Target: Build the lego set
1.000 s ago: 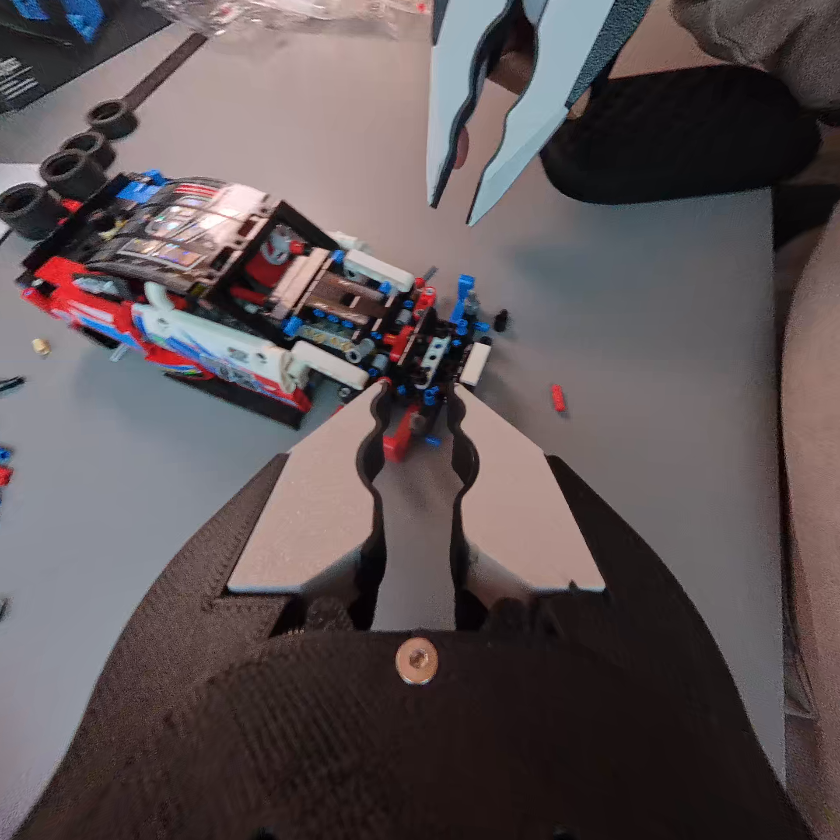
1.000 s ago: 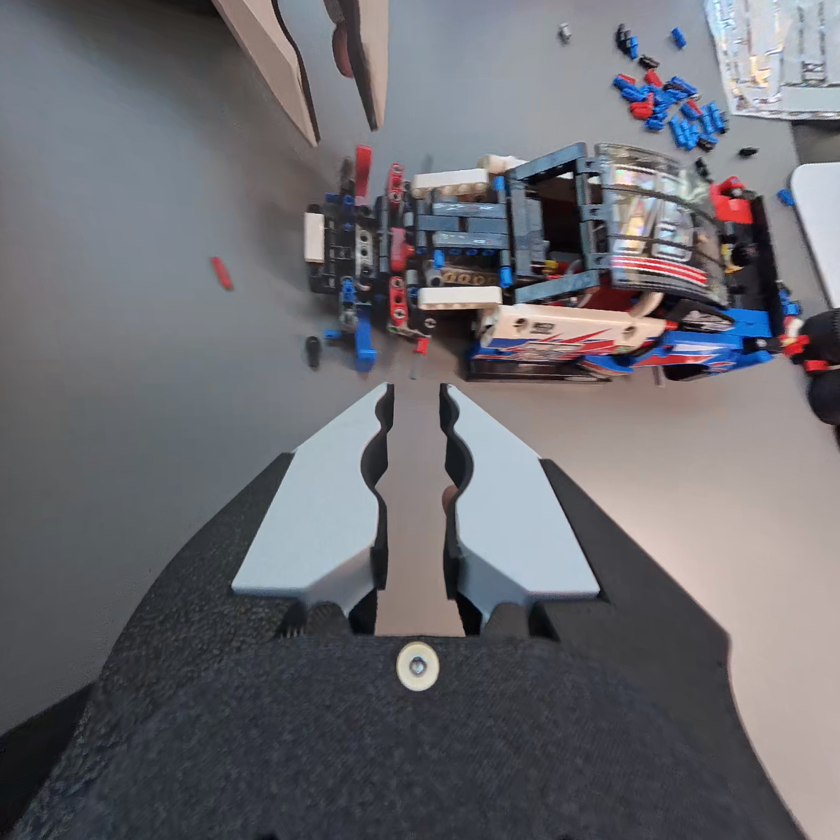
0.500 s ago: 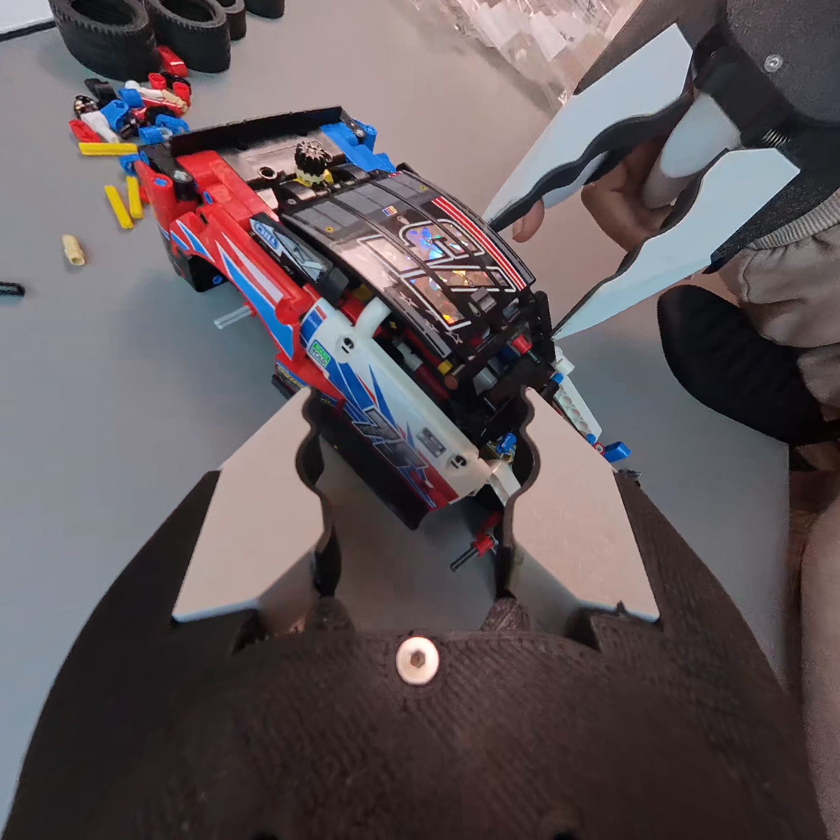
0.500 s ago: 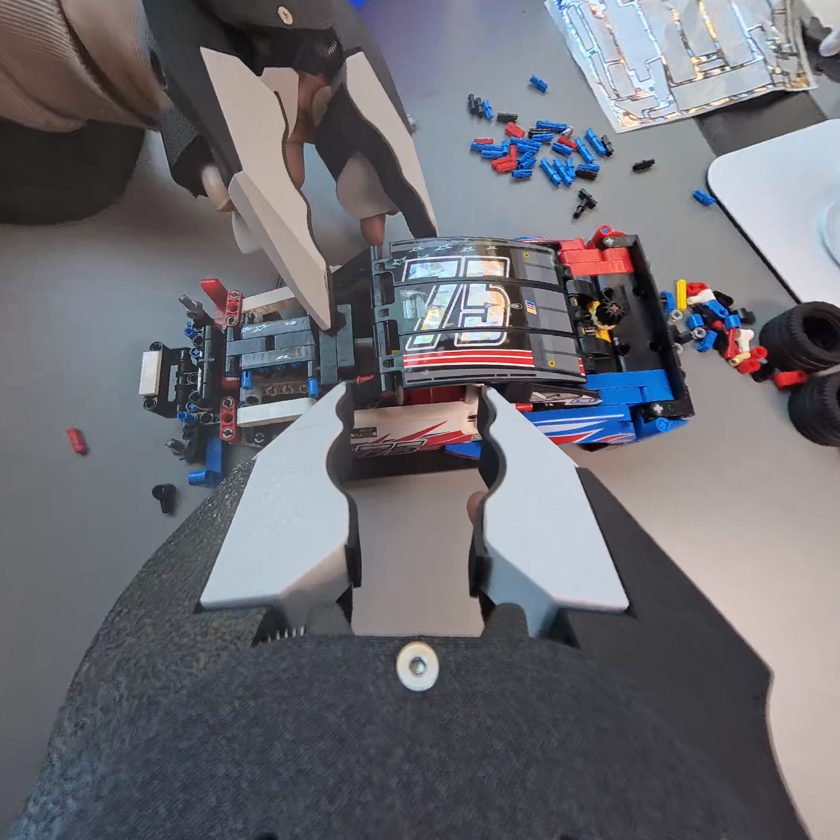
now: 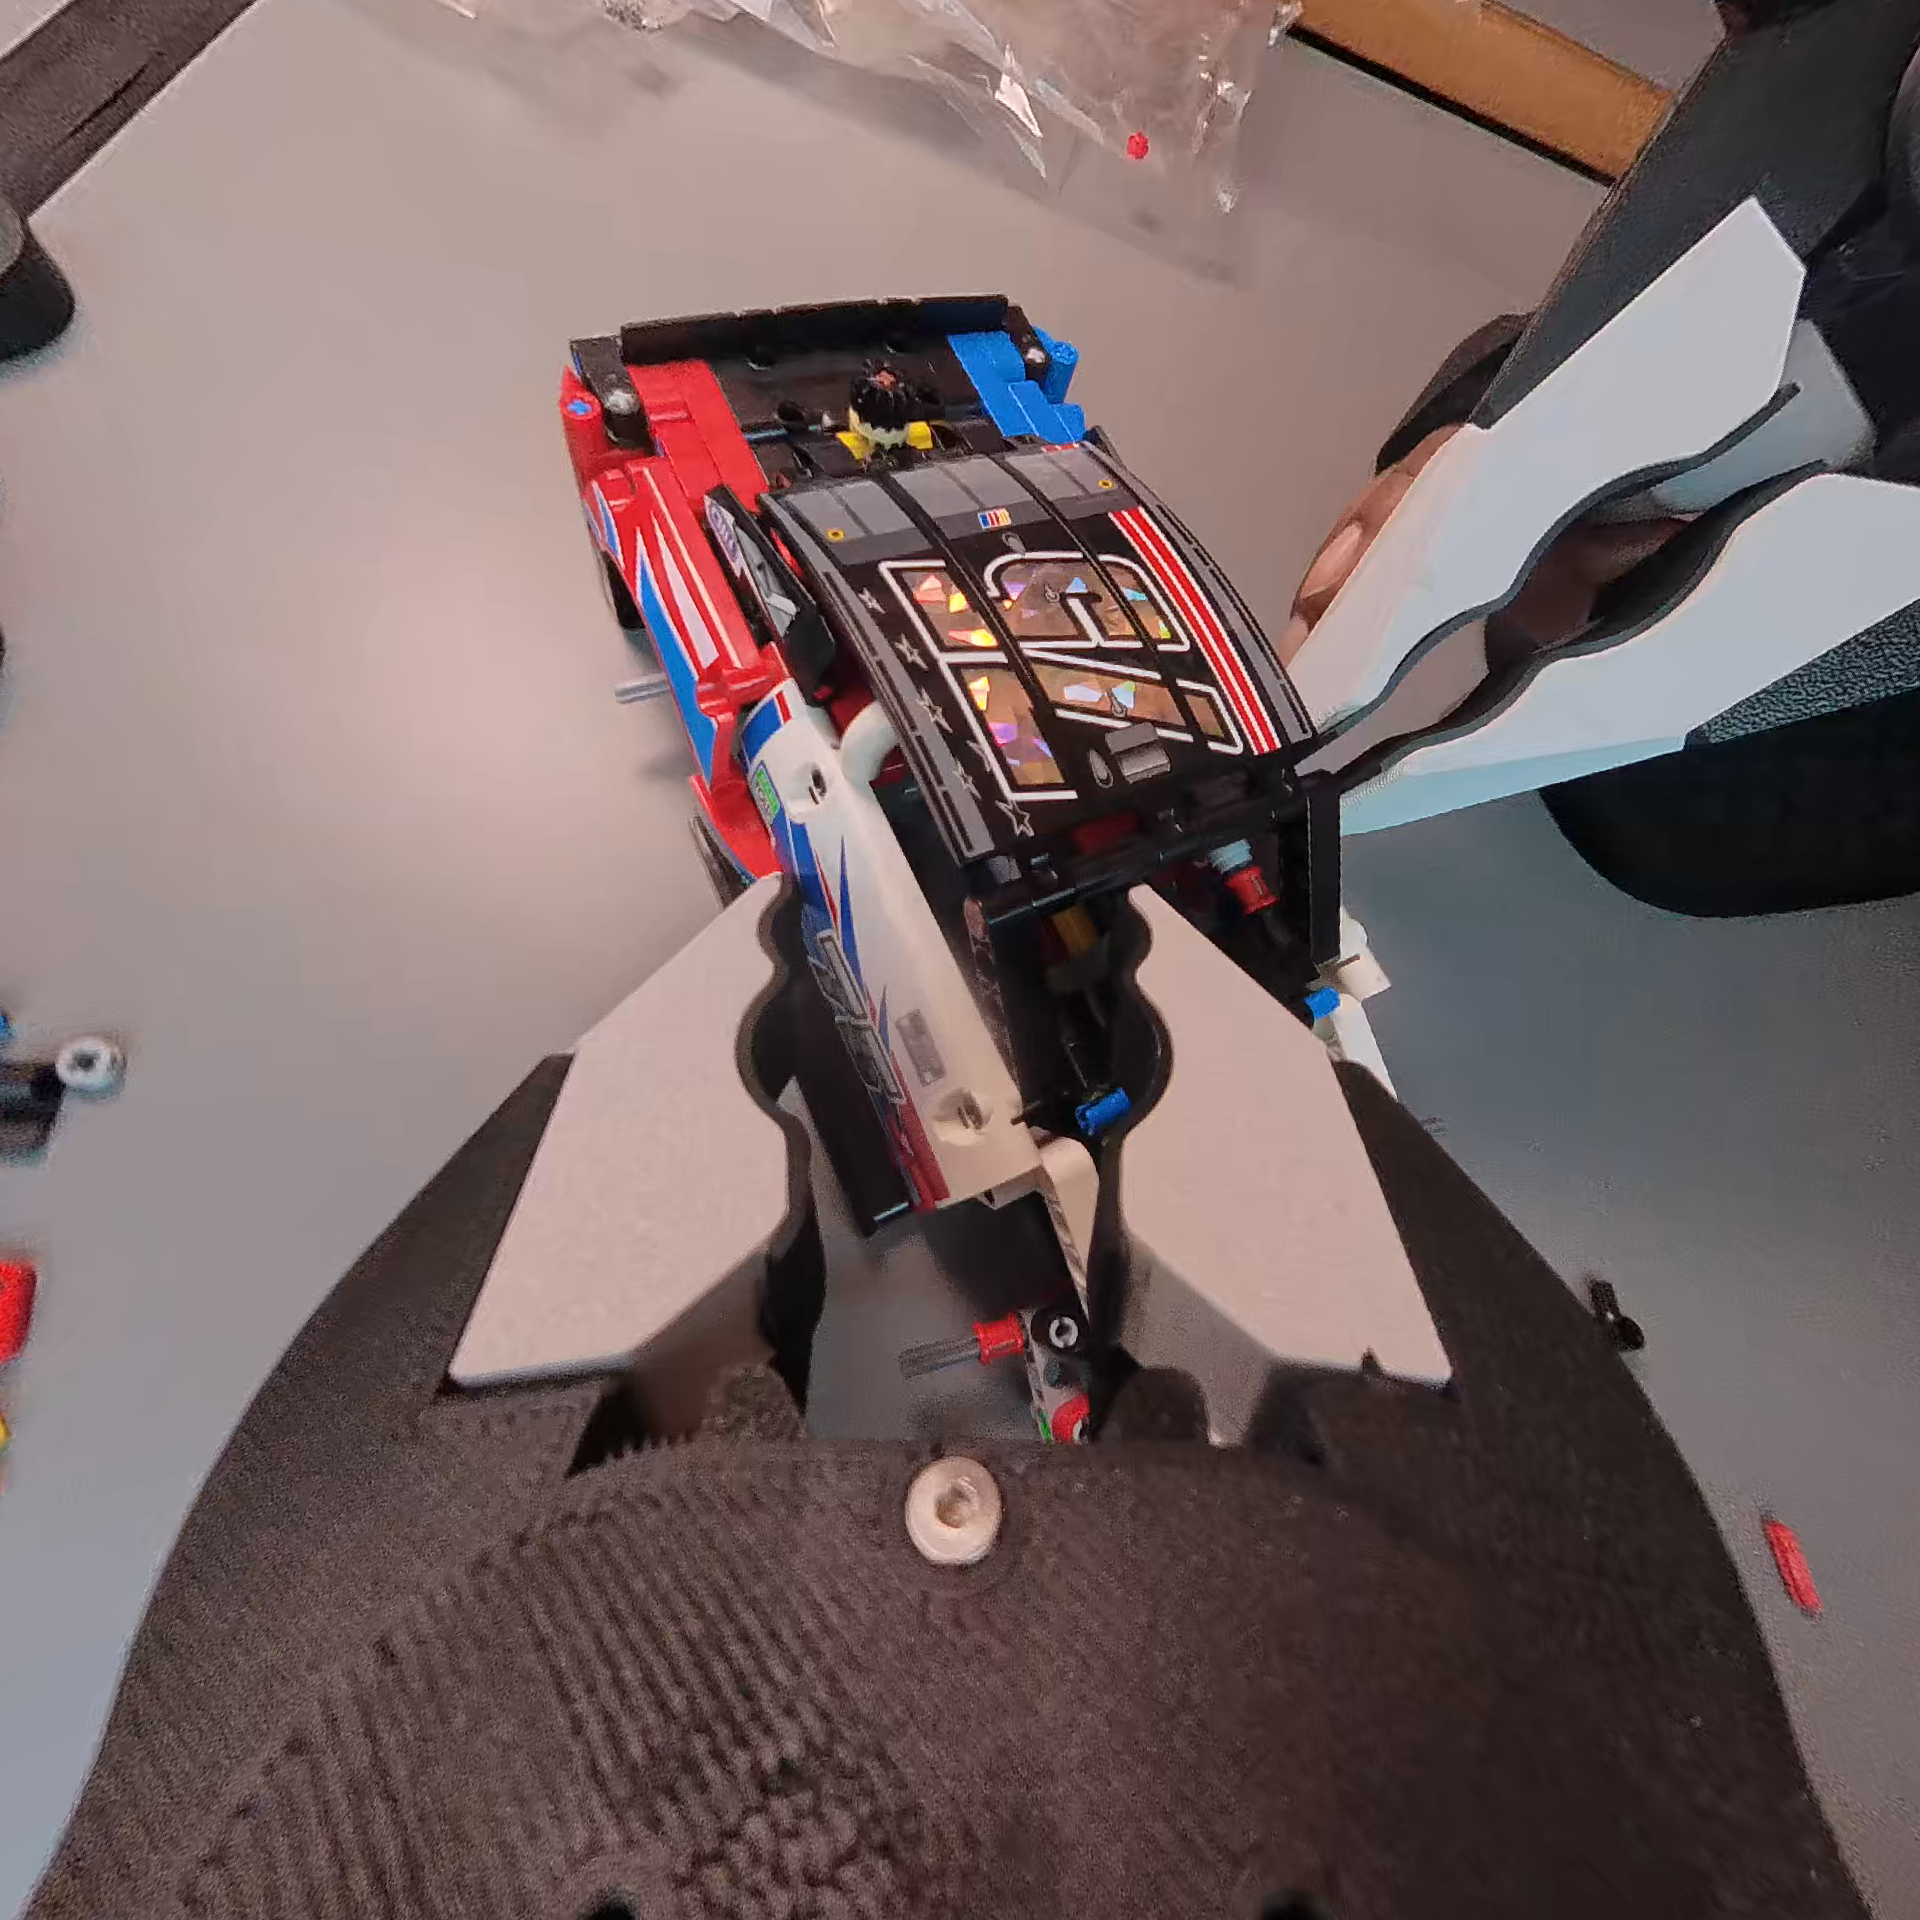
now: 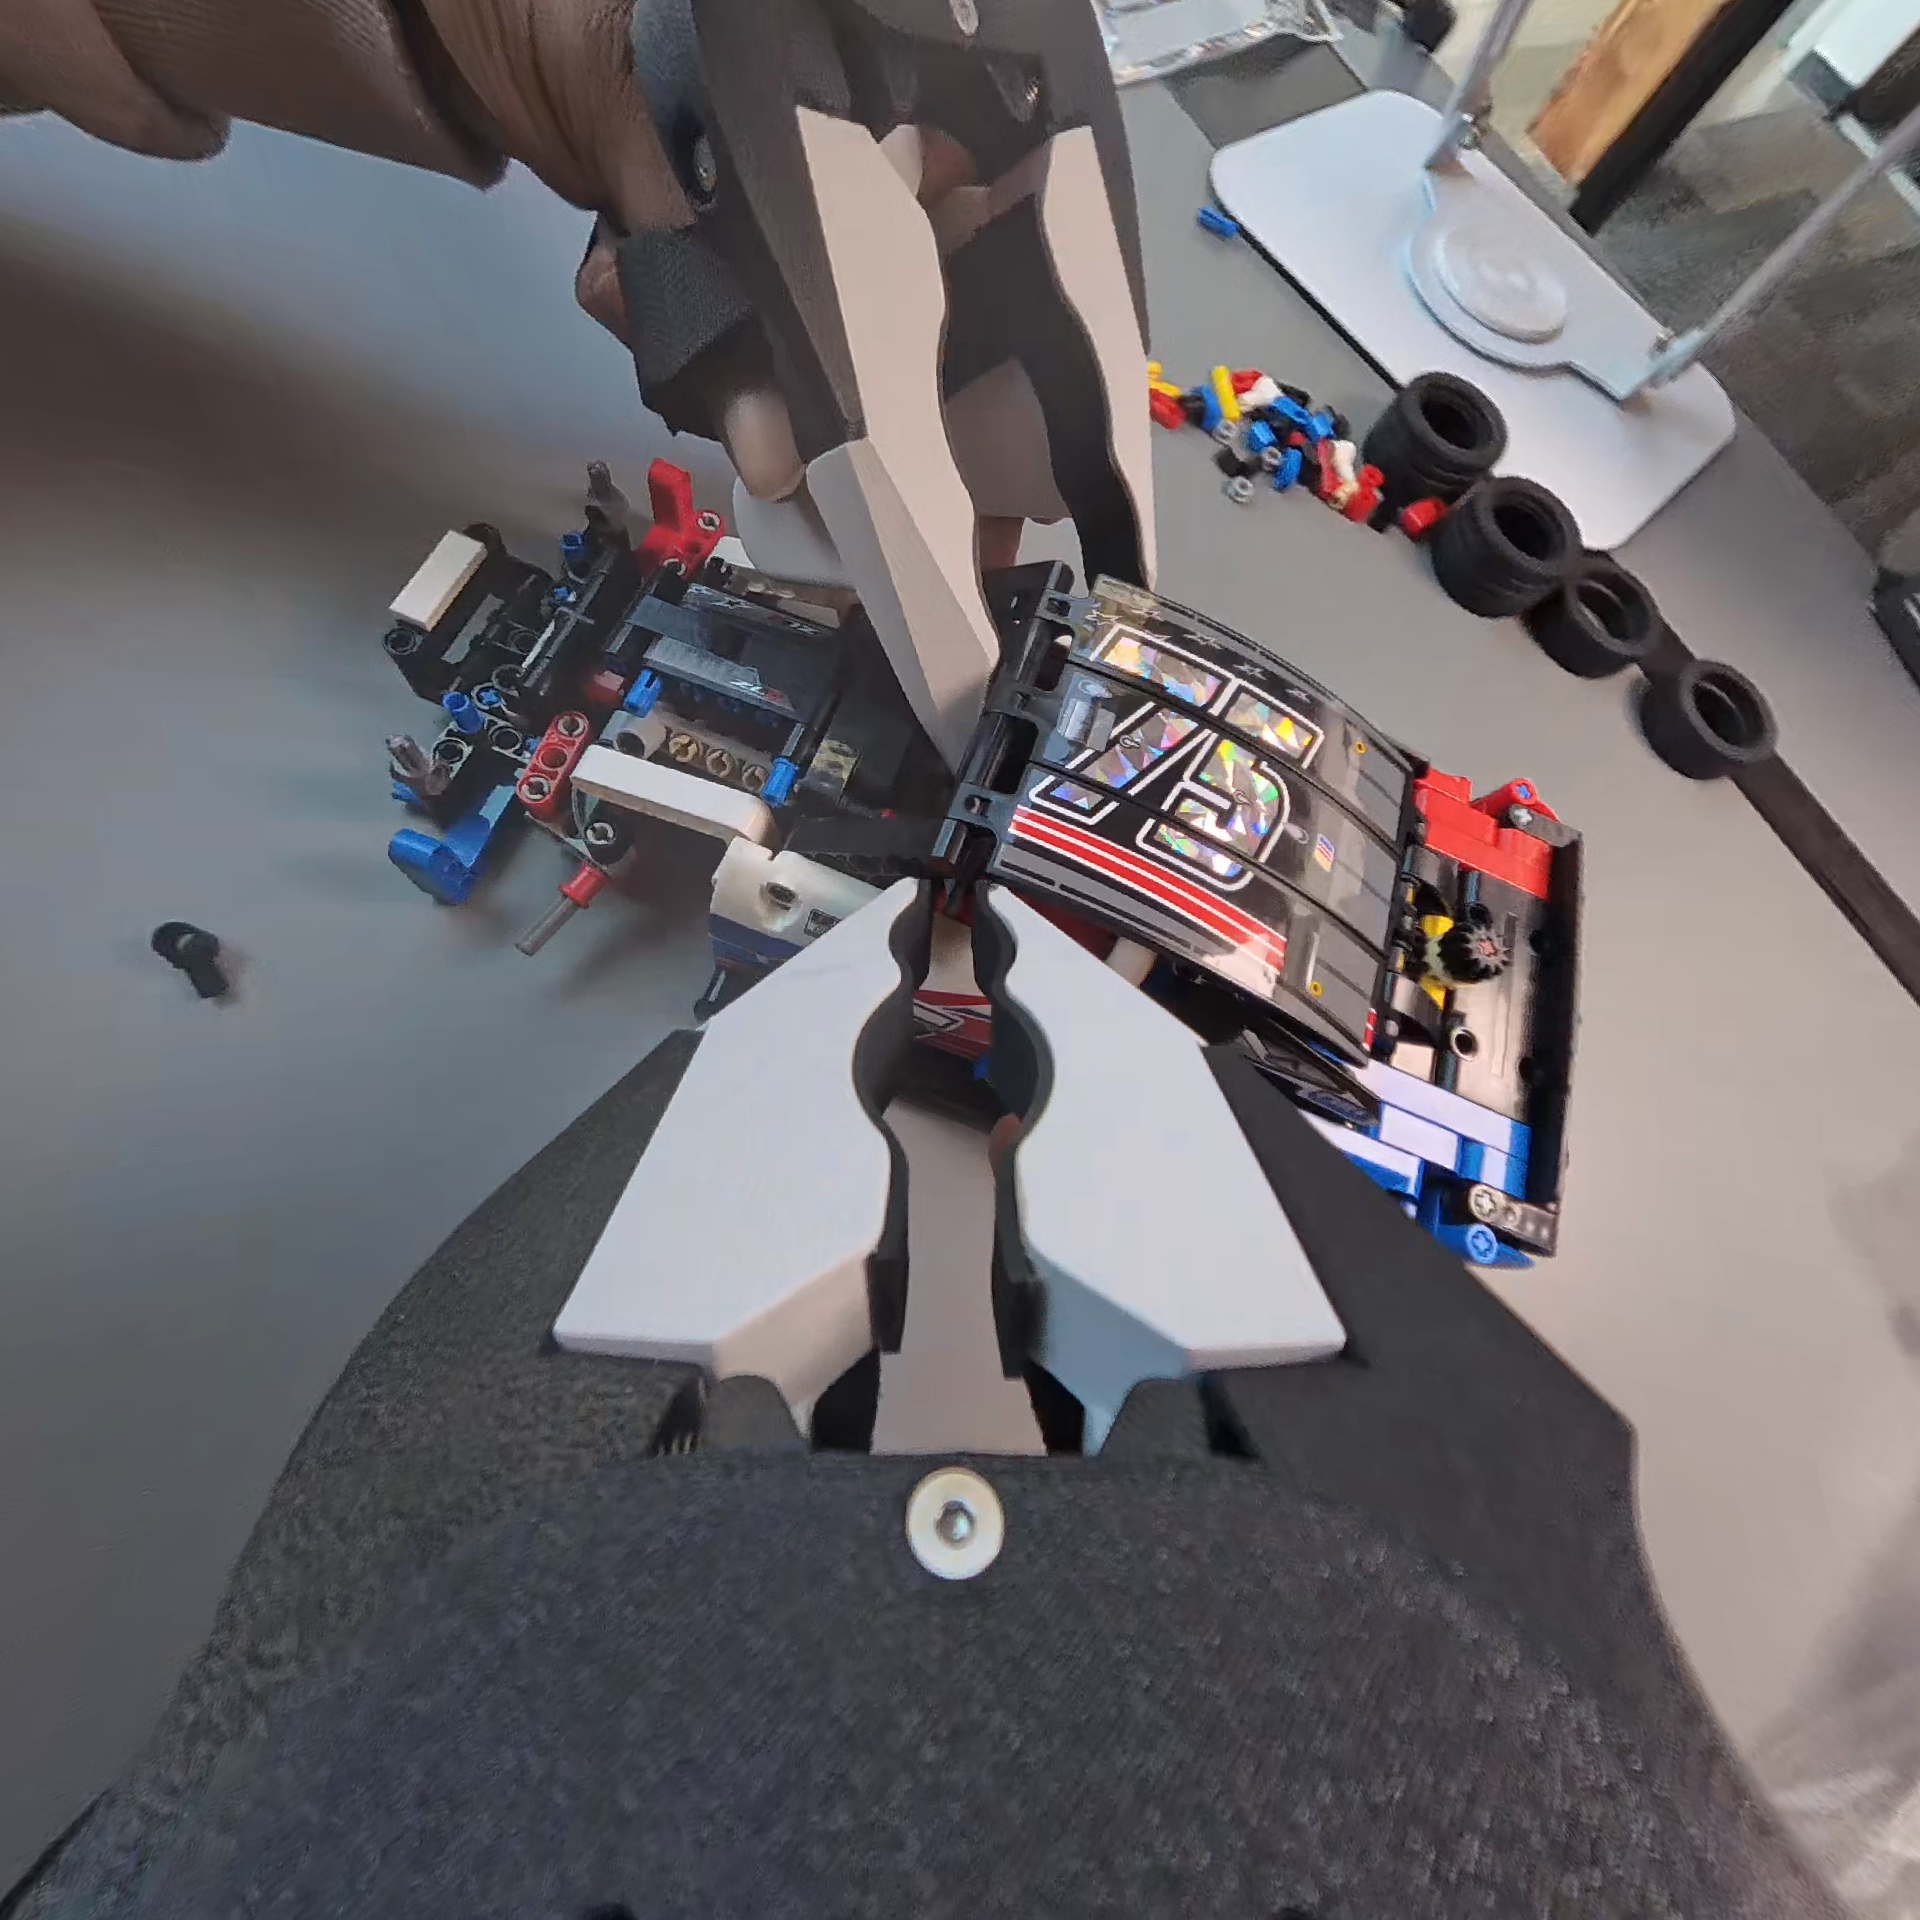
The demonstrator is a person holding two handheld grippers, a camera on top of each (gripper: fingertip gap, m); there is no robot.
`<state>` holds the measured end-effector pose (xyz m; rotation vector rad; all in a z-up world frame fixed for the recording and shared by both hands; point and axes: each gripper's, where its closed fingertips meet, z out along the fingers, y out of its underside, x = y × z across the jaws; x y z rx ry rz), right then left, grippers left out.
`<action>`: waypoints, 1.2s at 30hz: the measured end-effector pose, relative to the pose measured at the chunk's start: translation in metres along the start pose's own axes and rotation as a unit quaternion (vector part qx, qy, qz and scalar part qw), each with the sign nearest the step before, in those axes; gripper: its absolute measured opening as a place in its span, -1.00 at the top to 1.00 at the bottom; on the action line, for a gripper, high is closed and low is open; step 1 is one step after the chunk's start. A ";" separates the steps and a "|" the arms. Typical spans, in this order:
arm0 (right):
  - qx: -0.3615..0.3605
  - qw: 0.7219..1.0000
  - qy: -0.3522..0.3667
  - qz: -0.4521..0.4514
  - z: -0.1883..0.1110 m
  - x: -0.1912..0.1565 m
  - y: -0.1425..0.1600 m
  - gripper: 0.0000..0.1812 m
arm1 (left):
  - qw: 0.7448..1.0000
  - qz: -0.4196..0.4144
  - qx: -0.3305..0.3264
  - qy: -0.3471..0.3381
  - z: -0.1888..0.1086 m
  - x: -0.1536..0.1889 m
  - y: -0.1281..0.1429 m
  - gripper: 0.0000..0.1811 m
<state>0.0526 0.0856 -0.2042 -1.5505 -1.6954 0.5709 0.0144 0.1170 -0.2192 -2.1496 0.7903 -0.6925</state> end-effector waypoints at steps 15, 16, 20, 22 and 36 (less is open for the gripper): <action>0.049 0.976 0.109 0.183 0.003 0.100 0.031 0.82 | 0.994 0.051 0.019 -0.092 0.047 -0.058 -0.061 0.45; 0.055 0.976 0.108 0.183 0.003 0.099 0.029 0.81 | 0.993 0.051 0.024 -0.105 0.043 -0.059 -0.059 0.43; 0.070 0.976 0.108 0.173 -0.002 0.089 0.020 0.76 | 0.985 0.056 0.073 -0.148 0.014 -0.060 -0.054 0.36; 0.083 0.978 0.109 0.155 -0.006 0.082 0.009 0.76 | 0.980 0.043 0.113 -0.157 -0.007 -0.060 -0.057 0.43; -0.017 0.974 0.225 0.031 0.035 0.098 -0.008 0.22 | 0.970 0.030 0.156 -0.183 -0.111 0.027 -0.011 0.43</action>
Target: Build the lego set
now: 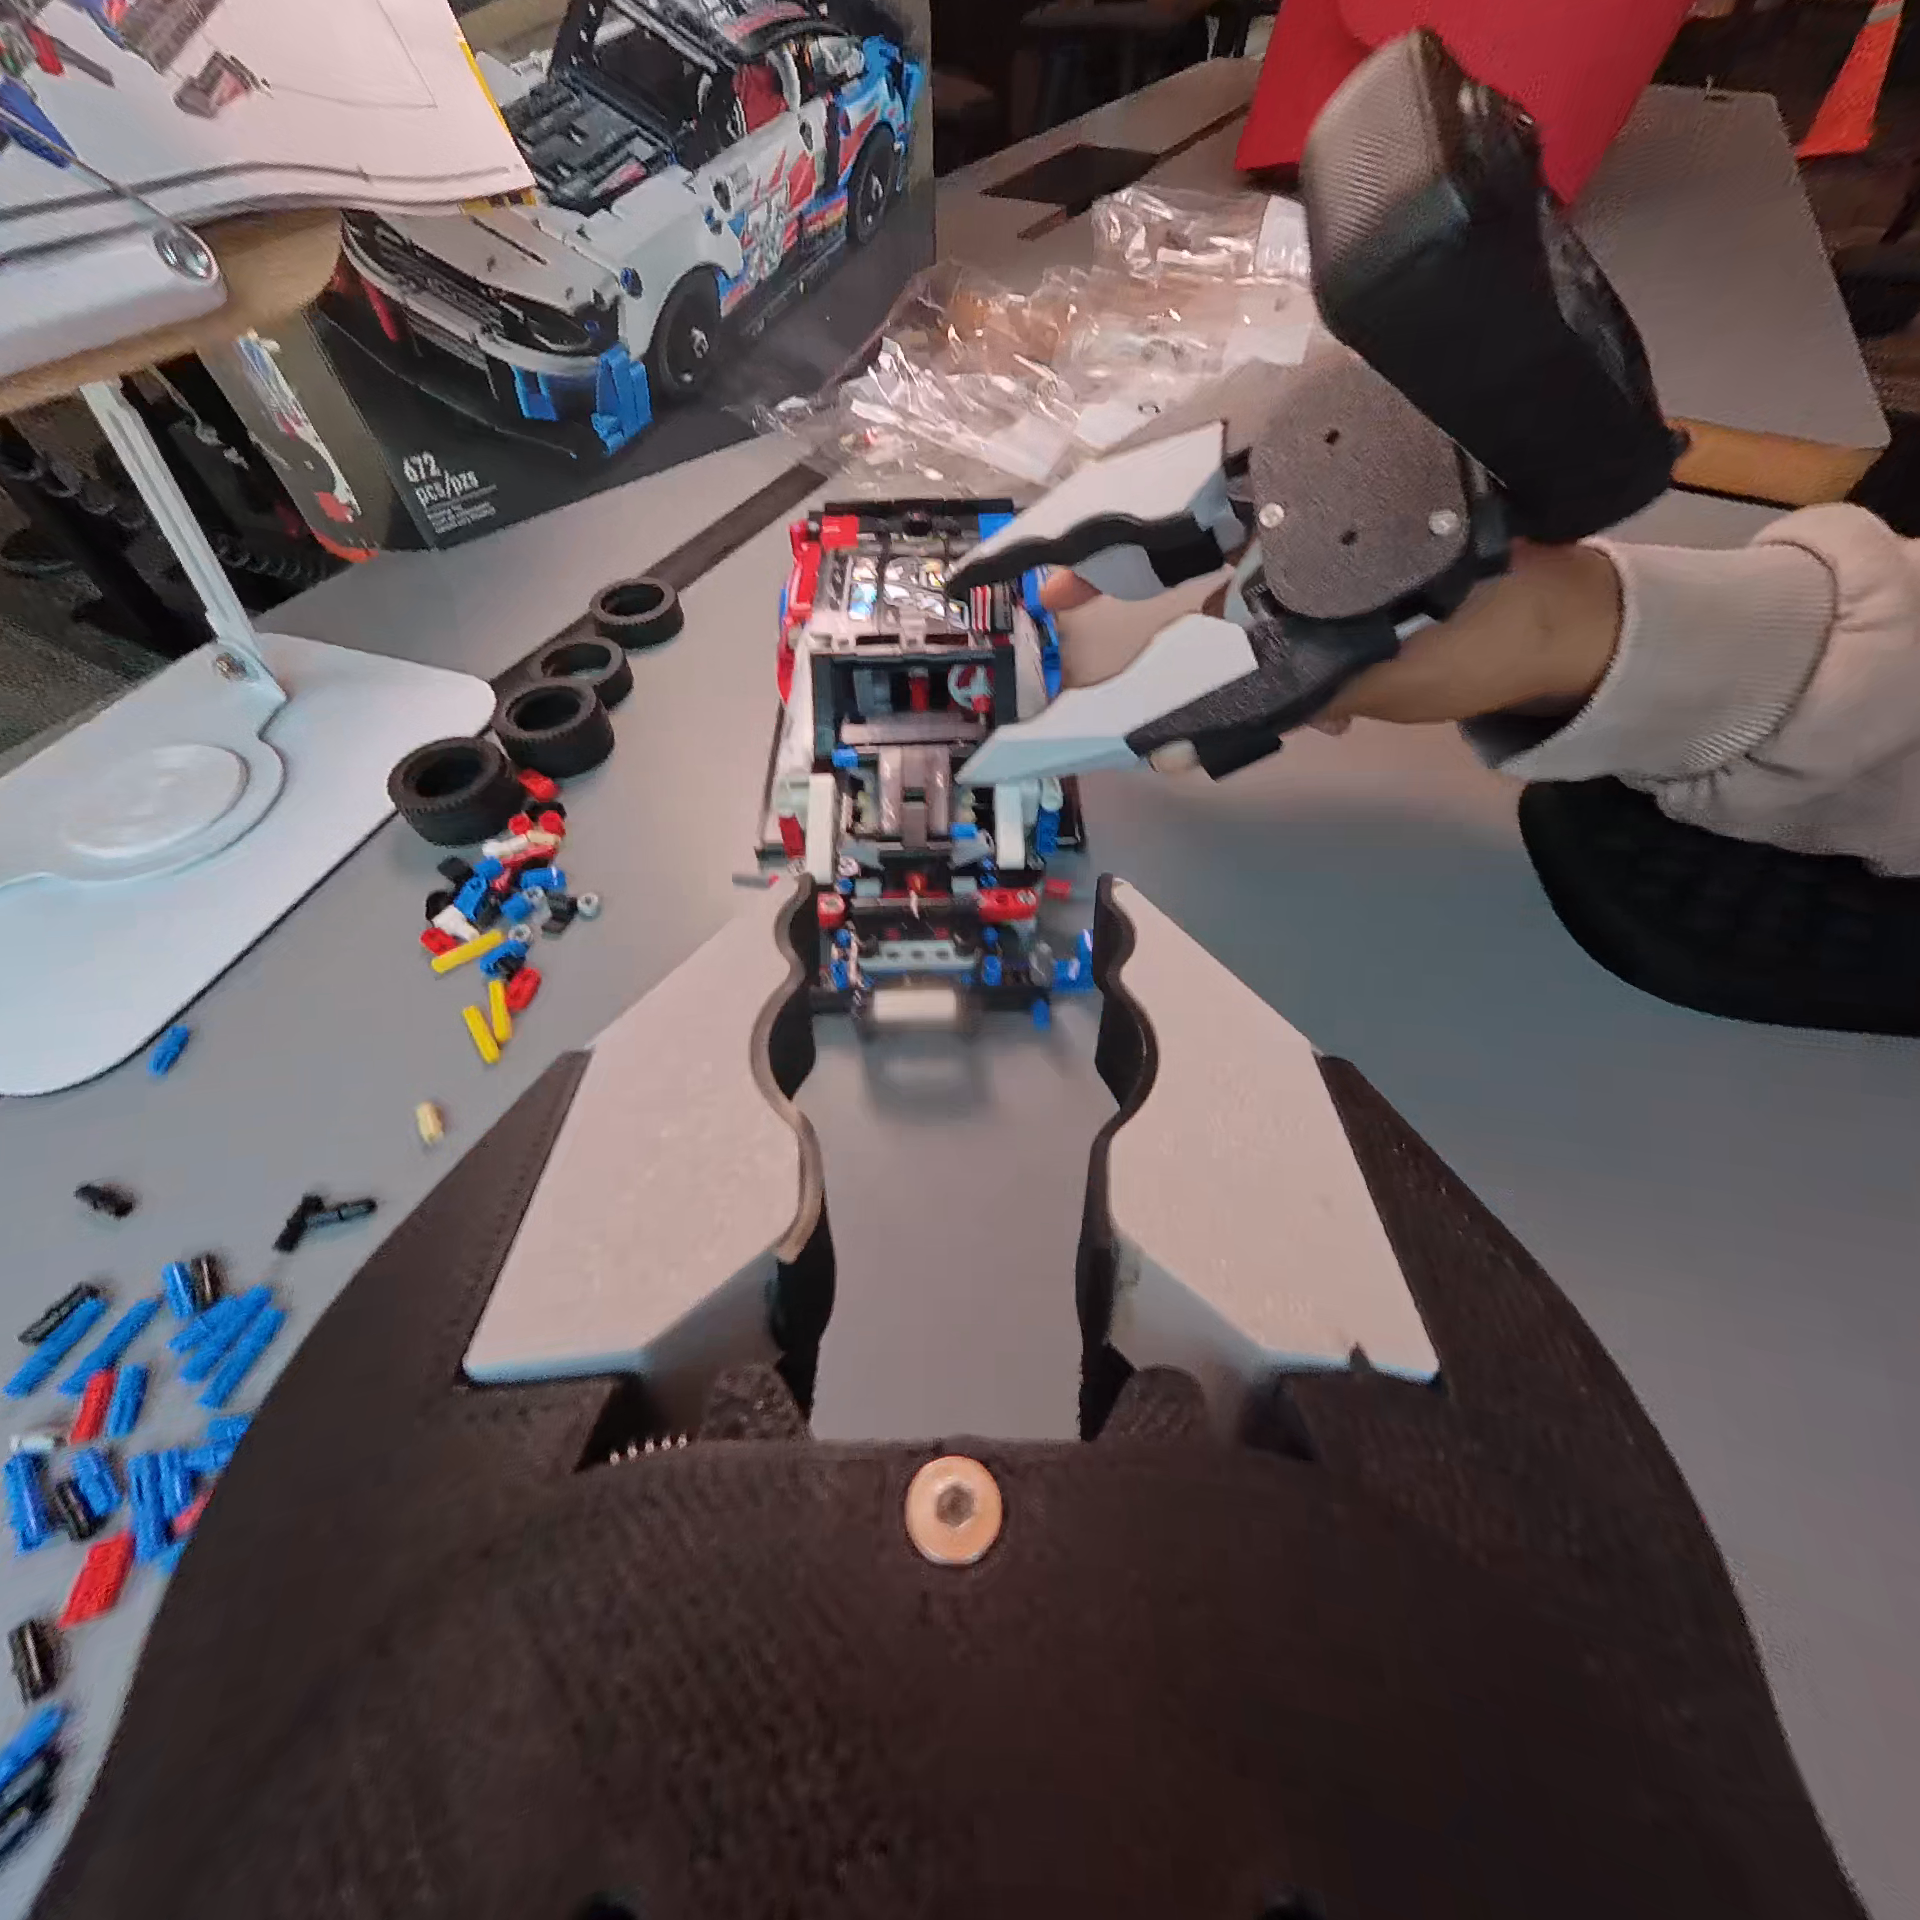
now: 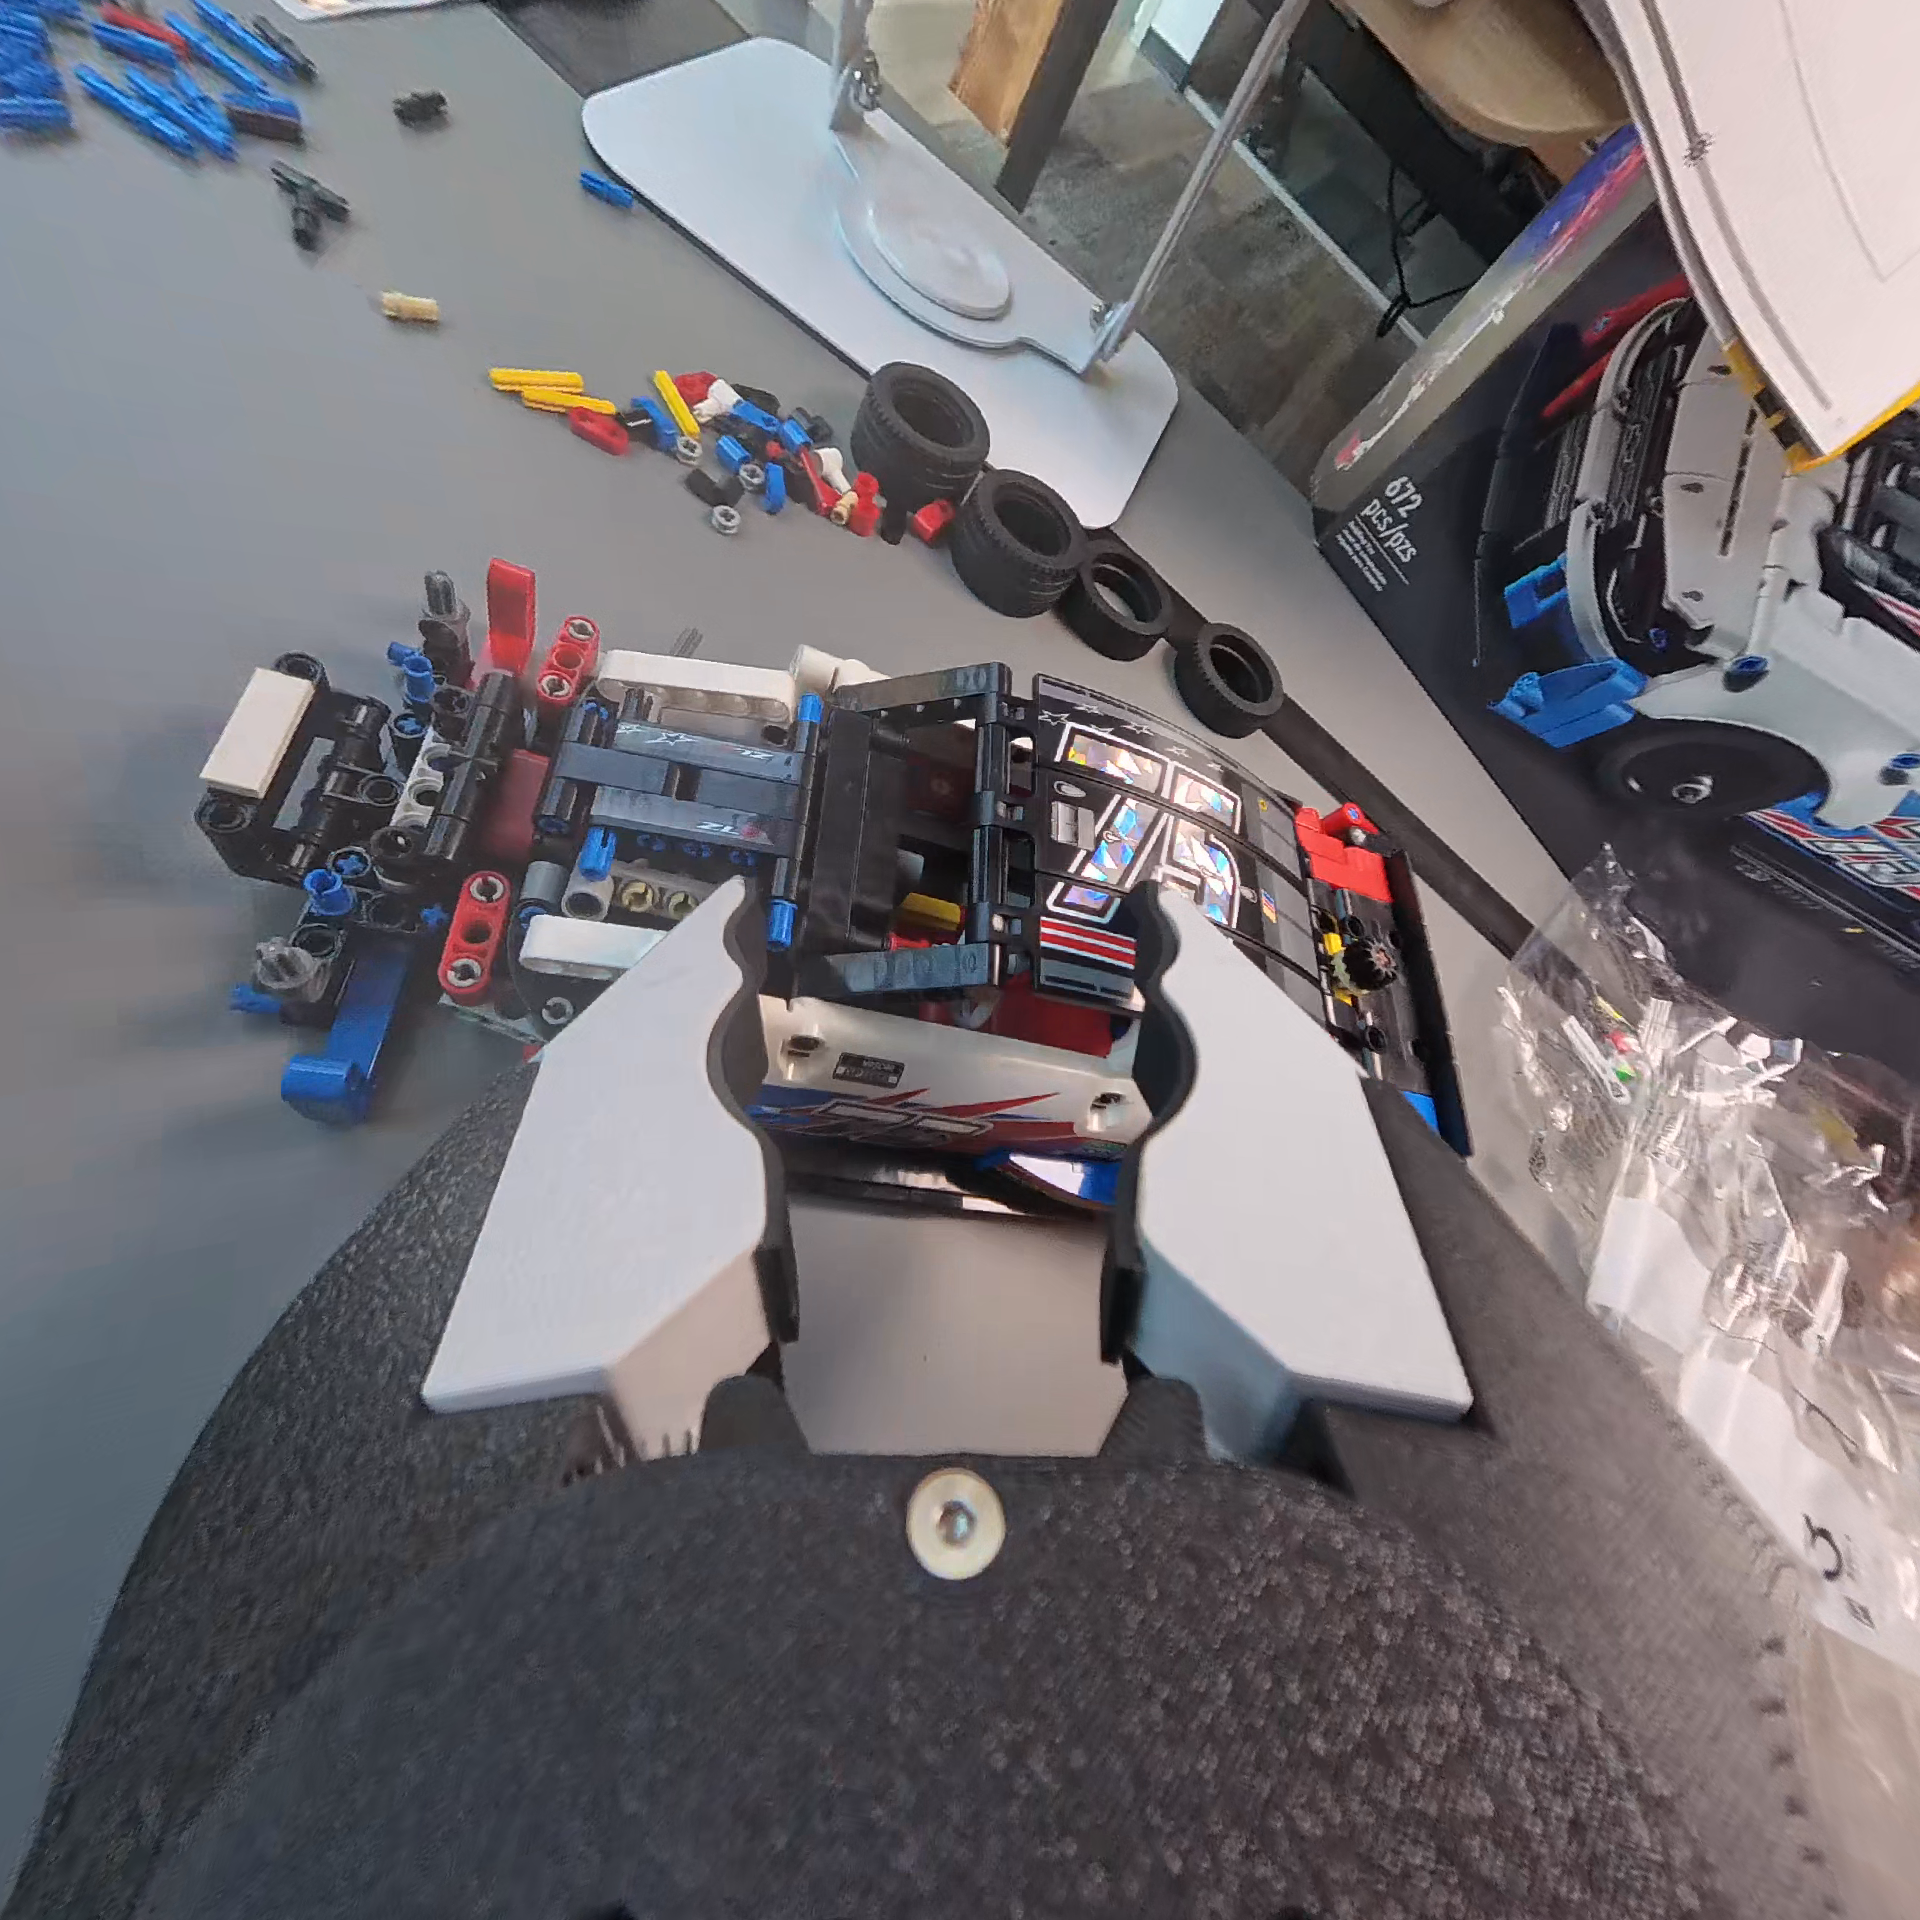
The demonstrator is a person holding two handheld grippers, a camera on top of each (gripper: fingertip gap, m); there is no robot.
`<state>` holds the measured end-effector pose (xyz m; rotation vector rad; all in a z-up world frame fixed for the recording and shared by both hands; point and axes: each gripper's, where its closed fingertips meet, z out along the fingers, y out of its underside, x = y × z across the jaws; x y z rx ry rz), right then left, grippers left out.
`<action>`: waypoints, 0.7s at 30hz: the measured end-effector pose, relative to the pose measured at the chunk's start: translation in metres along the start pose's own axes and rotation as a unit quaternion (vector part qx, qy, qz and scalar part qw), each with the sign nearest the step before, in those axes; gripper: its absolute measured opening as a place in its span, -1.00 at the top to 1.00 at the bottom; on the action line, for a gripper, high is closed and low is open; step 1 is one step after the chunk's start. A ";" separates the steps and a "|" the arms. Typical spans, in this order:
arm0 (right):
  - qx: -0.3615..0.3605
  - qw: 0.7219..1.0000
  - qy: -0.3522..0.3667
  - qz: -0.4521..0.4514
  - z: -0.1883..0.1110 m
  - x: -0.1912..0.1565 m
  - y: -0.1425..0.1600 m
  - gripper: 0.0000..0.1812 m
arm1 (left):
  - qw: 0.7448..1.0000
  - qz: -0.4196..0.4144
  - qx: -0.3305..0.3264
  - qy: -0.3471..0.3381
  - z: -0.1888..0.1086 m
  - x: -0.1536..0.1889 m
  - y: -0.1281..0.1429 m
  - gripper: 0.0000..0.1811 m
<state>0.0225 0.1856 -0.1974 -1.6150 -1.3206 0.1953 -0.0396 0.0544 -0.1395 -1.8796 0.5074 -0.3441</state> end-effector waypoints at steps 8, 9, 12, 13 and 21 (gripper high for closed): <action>-0.010 0.999 0.029 0.020 0.024 0.037 0.005 0.24 | 0.999 0.005 -0.010 -0.047 -0.043 0.010 0.048 0.52; -0.011 0.999 0.030 0.024 0.023 0.040 0.006 0.26 | 0.999 -0.007 -0.011 -0.044 -0.042 0.009 0.056 0.54; 0.034 0.998 0.005 0.061 0.005 0.038 -0.009 0.31 | 0.998 -0.020 -0.033 -0.042 -0.041 0.005 0.075 0.56; 0.056 0.996 -0.014 0.073 -0.004 0.032 -0.017 0.33 | 0.998 -0.019 -0.034 -0.041 -0.041 0.004 0.078 0.58; 0.200 0.942 -0.203 0.176 -0.077 -0.044 -0.033 0.52 | 0.998 -0.023 -0.012 -0.064 -0.043 -0.009 0.082 0.64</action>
